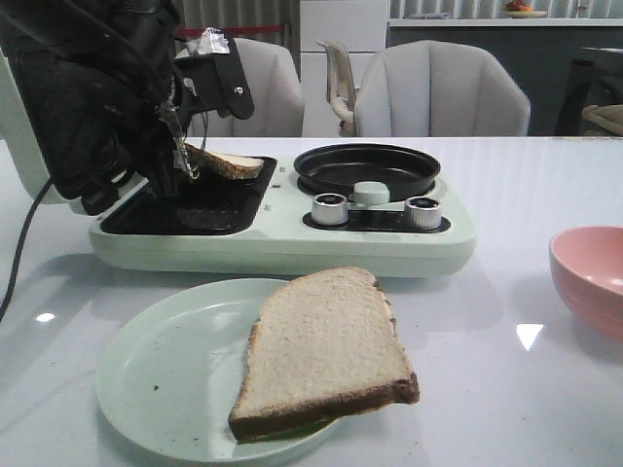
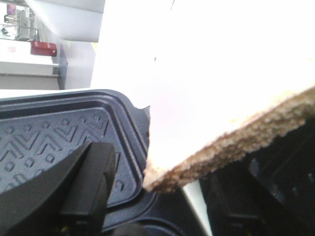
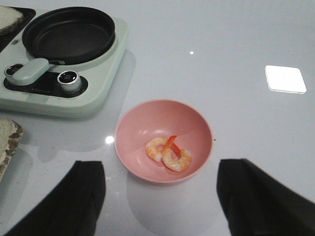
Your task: Make breakfast with bread and shrimp
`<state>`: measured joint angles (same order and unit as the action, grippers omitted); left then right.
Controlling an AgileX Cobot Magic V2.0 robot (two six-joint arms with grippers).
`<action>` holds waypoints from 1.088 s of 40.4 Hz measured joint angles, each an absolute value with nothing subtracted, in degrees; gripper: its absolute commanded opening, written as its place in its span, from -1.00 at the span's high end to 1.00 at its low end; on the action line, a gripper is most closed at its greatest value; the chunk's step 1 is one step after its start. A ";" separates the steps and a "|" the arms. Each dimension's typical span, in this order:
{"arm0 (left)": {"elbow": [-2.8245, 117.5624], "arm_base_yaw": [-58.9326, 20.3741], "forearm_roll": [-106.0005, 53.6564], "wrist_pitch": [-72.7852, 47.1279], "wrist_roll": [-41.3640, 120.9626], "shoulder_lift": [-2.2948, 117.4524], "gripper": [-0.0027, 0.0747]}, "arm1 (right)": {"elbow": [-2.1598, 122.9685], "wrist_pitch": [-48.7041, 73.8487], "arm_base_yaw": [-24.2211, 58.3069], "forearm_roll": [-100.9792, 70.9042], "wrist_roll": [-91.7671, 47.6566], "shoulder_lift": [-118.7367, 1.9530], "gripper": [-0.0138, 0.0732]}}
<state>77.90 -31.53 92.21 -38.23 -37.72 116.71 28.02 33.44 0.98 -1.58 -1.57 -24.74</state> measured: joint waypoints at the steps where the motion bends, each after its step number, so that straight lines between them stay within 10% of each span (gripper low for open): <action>1: 77.90 -31.66 92.21 -38.68 -37.17 116.71 -0.22 | 28.02 33.44 0.98 -1.58 -1.57 -24.74 -0.65; 44: 64.61 -43.63 31.95 -51.56 -18.18 69.49 -0.22 | 28.02 33.44 0.98 -1.58 -1.57 -24.74 -0.65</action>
<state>64.61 -43.63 31.95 -51.56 -18.18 69.49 28.02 33.44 0.98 -1.58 -1.57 -24.74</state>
